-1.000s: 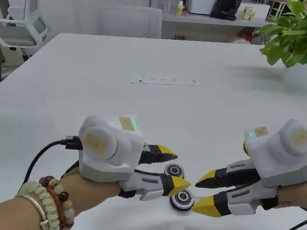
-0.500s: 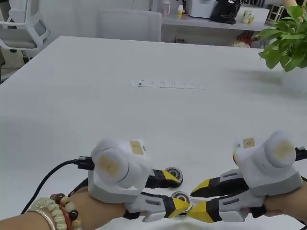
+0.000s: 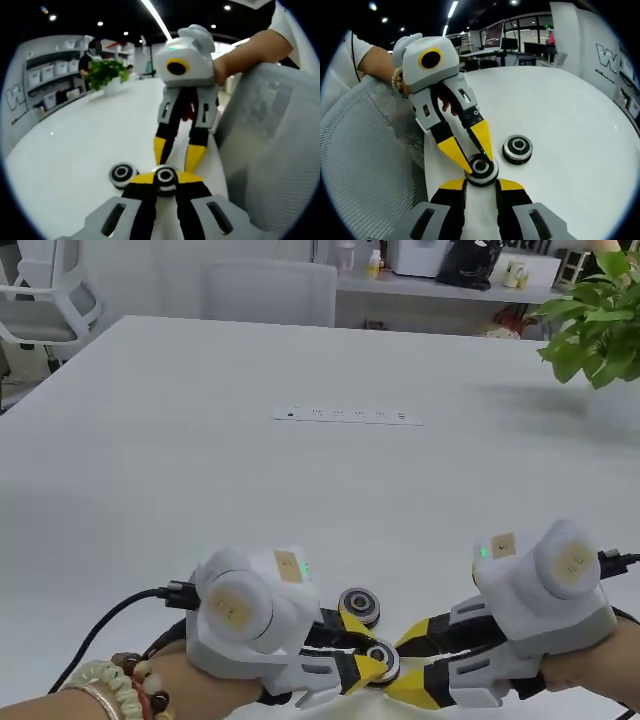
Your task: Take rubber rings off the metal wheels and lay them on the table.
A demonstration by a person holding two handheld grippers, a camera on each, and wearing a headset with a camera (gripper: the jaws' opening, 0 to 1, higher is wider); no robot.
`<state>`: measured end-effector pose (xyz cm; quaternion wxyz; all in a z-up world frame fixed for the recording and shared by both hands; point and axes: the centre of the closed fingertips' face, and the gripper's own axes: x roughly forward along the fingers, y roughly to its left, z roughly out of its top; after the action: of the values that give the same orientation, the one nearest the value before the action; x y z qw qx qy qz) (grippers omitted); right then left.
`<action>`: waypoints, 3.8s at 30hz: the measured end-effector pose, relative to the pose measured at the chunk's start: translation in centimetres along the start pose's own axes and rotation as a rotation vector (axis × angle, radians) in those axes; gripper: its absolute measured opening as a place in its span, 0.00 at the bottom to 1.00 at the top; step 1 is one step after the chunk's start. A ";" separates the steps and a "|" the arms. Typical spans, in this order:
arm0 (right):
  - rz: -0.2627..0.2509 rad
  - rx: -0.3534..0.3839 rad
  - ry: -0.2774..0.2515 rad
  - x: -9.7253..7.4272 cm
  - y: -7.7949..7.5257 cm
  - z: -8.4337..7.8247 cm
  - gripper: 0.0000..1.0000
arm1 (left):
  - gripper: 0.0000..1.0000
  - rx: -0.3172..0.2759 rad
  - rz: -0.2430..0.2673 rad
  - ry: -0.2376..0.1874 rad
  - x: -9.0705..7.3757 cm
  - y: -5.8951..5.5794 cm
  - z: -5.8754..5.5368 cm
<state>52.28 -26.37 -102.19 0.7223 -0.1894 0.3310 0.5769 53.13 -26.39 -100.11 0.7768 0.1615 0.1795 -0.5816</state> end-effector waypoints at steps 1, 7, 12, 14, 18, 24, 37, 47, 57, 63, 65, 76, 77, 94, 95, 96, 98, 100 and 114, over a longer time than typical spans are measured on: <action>-0.003 0.002 -0.003 0.0 -0.1 0.1 0.21 | 0.15 0.003 0.000 0.000 0.0 0.0 0.0; -0.002 0.004 -0.004 -0.1 0.0 0.0 0.18 | 0.14 0.011 0.001 -0.001 -0.1 0.0 -0.1; 0.003 0.022 -0.008 -0.2 0.0 0.1 0.18 | 0.14 0.011 0.000 -0.001 -0.2 0.1 -0.1; 0.004 0.025 -0.015 -0.1 0.1 0.3 0.23 | 0.14 0.010 0.001 0.000 -0.2 0.1 -0.1; 0.005 0.009 -0.010 0.3 0.3 0.4 0.27 | 0.14 0.009 0.003 0.001 -0.2 0.1 -0.1; -0.014 -0.009 -0.013 0.2 -0.1 0.5 0.22 | 0.14 0.010 0.003 0.001 -0.2 0.1 -0.2; -0.006 -0.015 0.006 -0.3 -0.1 -0.2 0.10 | 0.14 0.003 0.005 -0.005 -0.2 0.2 -0.2; -0.038 -0.054 -0.015 0.3 -0.2 0.7 0.29 | 0.14 0.001 0.007 -0.004 -0.3 0.2 -0.2; -0.010 -0.027 -0.014 -0.1 -0.1 0.3 0.18 | 0.14 0.001 0.008 -0.003 -0.3 0.3 -0.2; -0.007 -0.012 -0.002 -0.2 -0.1 0.0 0.09 | 0.14 0.000 0.010 -0.003 -0.4 0.3 -0.3; -0.009 -0.016 0.002 -0.2 -0.1 0.0 0.09 | 0.14 0.000 0.011 -0.002 -0.4 0.3 -0.3; -0.046 -0.001 -0.008 -0.2 -0.7 0.1 0.17 | 0.14 -0.004 0.011 -0.003 -0.5 0.4 -0.3; -0.040 -0.002 -0.014 -0.1 -0.6 0.2 0.18 | 0.14 -0.004 0.012 -0.003 -0.5 0.5 -0.3; -0.014 -0.022 -0.015 0.0 -0.1 0.4 0.15 | 0.14 -0.004 0.009 -0.006 -0.5 0.4 -0.3; -0.011 -0.009 -0.013 -0.1 -0.1 0.2 0.12 | 0.14 -0.004 0.009 -0.006 -0.5 0.4 -0.3; -0.011 -0.011 -0.010 -0.1 -0.1 0.1 0.09 | 0.14 -0.005 0.010 -0.005 -0.5 0.4 -0.3; -0.019 -0.011 -0.013 -0.2 -0.3 0.1 0.03 | 0.14 -0.007 0.014 -0.006 -0.5 0.5 -0.3; -0.034 -0.017 -0.017 -0.2 -0.6 0.3 0.00 | 0.14 -0.009 0.016 -0.005 -0.5 0.6 -0.4; -0.042 -0.011 -0.035 0.7 -0.2 1.1 0.25 | 0.14 -0.009 0.018 -0.006 -0.5 0.5 -0.4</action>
<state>52.82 -25.19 -101.96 0.7389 -0.1903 0.3110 0.5666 53.46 -25.62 -100.18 0.7833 0.1577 0.1783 -0.5743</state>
